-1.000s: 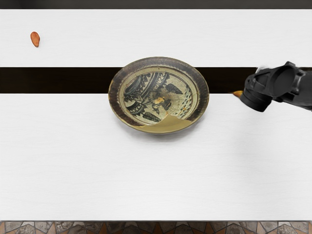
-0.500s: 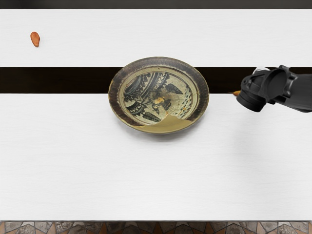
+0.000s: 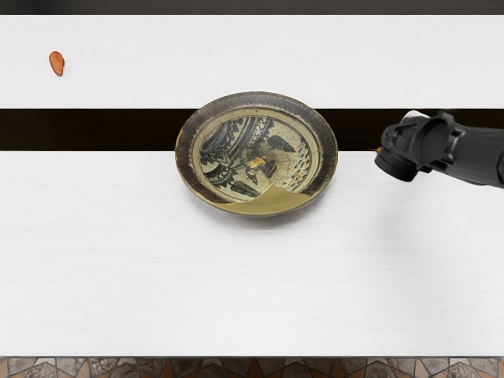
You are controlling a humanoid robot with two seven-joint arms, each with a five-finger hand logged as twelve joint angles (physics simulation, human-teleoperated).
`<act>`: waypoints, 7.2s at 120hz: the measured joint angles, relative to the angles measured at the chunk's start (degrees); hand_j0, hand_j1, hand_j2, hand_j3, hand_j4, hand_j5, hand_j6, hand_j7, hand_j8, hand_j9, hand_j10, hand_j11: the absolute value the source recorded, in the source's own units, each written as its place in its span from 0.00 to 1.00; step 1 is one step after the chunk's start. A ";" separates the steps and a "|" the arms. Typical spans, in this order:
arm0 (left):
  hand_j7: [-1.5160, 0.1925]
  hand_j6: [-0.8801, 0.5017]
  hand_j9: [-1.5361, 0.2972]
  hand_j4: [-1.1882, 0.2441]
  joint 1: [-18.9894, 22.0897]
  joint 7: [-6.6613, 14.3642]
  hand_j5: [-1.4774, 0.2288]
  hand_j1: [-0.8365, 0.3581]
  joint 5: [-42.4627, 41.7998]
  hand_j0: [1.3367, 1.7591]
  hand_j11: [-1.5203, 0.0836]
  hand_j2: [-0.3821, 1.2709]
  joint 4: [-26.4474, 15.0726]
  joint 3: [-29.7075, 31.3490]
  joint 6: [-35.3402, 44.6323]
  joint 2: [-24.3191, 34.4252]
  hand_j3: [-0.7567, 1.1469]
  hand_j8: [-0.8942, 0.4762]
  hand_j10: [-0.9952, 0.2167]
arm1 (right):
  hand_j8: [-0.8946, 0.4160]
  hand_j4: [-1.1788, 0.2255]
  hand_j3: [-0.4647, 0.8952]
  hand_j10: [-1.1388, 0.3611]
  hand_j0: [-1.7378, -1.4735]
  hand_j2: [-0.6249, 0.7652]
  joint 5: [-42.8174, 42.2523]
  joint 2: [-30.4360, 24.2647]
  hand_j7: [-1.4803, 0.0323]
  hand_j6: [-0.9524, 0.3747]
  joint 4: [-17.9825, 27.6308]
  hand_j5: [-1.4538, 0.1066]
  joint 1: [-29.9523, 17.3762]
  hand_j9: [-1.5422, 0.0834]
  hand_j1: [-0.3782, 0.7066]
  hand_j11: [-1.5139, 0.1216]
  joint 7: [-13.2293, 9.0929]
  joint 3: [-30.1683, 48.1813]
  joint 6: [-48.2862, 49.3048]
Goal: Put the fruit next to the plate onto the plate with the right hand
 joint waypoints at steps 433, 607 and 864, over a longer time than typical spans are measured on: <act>0.89 0.64 0.84 0.83 -0.26 0.00 0.87 0.99 0.00 0.76 0.95 0.23 -0.07 0.08 0.00 0.00 0.40 0.65 0.82 | 0.34 0.47 0.34 0.42 0.31 0.41 -0.86 3.27 0.54 0.36 -8.93 0.51 -4.54 0.54 0.59 0.52 0.00 -0.80 5.82; 0.89 0.64 0.84 0.83 -0.26 0.00 0.87 0.99 0.00 0.76 0.95 0.23 -0.07 0.08 0.00 0.00 0.40 0.65 0.82 | 0.32 0.39 0.34 0.32 0.32 0.58 -1.95 3.97 0.40 0.30 -10.33 0.37 -4.97 0.40 0.57 0.37 0.04 -0.88 7.69; 0.89 0.64 0.84 0.83 3.87 0.00 0.87 0.99 0.00 0.76 0.95 0.23 -0.07 -0.25 0.00 0.00 0.40 0.65 0.82 | 0.38 0.33 0.34 0.36 0.30 0.81 11.23 -2.03 0.32 0.38 39.33 0.25 37.74 0.31 0.70 0.28 -0.01 1.15 -6.24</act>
